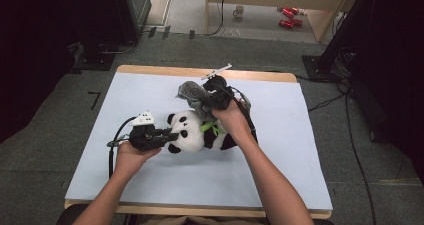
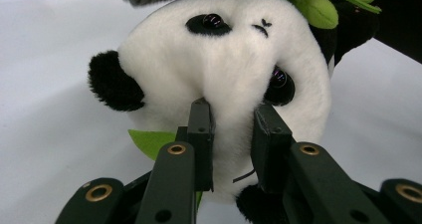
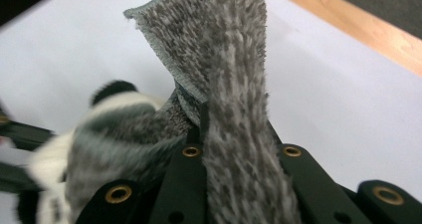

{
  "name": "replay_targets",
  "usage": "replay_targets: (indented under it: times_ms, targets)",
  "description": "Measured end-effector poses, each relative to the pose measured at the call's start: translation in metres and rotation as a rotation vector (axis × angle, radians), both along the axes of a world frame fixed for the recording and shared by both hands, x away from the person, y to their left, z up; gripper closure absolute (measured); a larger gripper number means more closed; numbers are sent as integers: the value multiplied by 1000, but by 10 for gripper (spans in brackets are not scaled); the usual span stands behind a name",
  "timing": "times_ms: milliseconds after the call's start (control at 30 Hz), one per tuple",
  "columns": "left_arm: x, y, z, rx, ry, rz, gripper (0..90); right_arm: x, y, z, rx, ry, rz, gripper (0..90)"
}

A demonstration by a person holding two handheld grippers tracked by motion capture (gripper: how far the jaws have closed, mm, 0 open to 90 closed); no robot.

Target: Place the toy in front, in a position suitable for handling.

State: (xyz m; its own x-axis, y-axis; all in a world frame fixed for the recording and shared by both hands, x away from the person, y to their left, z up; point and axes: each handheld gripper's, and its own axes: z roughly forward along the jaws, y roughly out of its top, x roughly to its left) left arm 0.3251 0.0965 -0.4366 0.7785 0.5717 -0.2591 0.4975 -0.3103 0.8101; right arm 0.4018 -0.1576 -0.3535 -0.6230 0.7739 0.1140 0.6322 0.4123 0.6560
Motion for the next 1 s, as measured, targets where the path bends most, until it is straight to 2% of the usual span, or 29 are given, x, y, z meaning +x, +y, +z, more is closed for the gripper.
replay_targets:
  times_ms: [200, 333, 433, 567, 733, 867, 1000]
  targets:
    - [4, 1, 0, -29, 22, 29, 750, -17, 1, 18, 80, -8, 41, 828]
    - [7, 2, 0, -38, 35, 44, 757, -31, 8, 26, 103, -27, 87, 828]
    - [9, 2, 1, -51, 46, 57, 762, -40, 14, 27, 121, -23, 113, 828]
    - [12, 2, 2, -55, 46, 68, 766, -52, 22, 23, 151, 7, 145, 828]
    - [14, 4, 2, -61, 59, 78, 767, -62, 35, 9, 127, 40, 178, 827]
    - [14, 3, 2, -62, 63, 82, 770, -60, 38, -10, 94, 77, 163, 827]
    - [14, 3, 0, -57, 80, 88, 777, -59, 38, -21, 55, 46, 167, 828]
